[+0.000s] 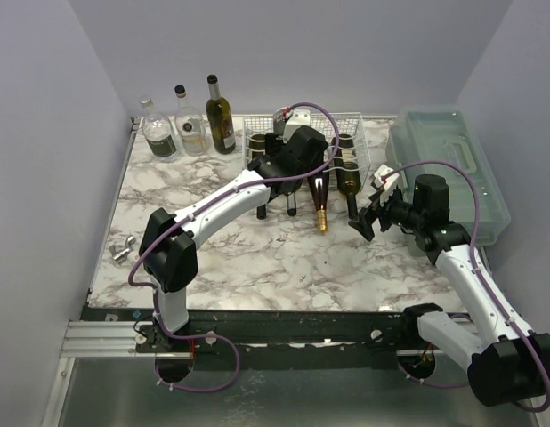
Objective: Take the wine bottle off the wine rack
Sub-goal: Pick up the wine bottle from the wine rack.
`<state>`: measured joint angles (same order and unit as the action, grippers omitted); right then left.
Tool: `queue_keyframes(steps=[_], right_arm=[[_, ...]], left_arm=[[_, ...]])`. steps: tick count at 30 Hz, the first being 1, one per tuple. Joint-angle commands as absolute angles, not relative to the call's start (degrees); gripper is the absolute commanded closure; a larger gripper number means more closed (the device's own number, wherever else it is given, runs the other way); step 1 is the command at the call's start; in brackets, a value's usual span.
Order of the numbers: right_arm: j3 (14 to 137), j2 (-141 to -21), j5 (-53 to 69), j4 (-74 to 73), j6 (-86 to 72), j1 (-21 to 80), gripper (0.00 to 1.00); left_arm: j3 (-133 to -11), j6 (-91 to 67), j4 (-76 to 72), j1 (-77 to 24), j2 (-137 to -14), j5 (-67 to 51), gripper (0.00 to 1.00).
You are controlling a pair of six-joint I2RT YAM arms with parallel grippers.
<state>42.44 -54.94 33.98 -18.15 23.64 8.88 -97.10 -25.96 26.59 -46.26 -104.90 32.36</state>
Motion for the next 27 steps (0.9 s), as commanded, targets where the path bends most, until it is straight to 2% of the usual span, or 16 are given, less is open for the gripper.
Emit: queue_keyframes(steps=[1, 11, 27], right_arm=[[42.24, -53.87, 35.42, -19.07, 24.21, 8.64, 0.01], [42.19, -53.70, 35.43, -19.16, 24.26, 8.59, 0.01], [42.20, -53.83, 35.33, -19.15, 24.43, 8.57, 0.01]], left_arm=[[-99.14, -24.10, 27.23, -45.82, -107.01, 32.29, 0.02], [-96.56, -20.99, 20.90, -42.62, -109.48, 28.47, 0.07], [-97.47, -23.85, 19.51, -39.91, -114.34, 24.76, 0.25]])
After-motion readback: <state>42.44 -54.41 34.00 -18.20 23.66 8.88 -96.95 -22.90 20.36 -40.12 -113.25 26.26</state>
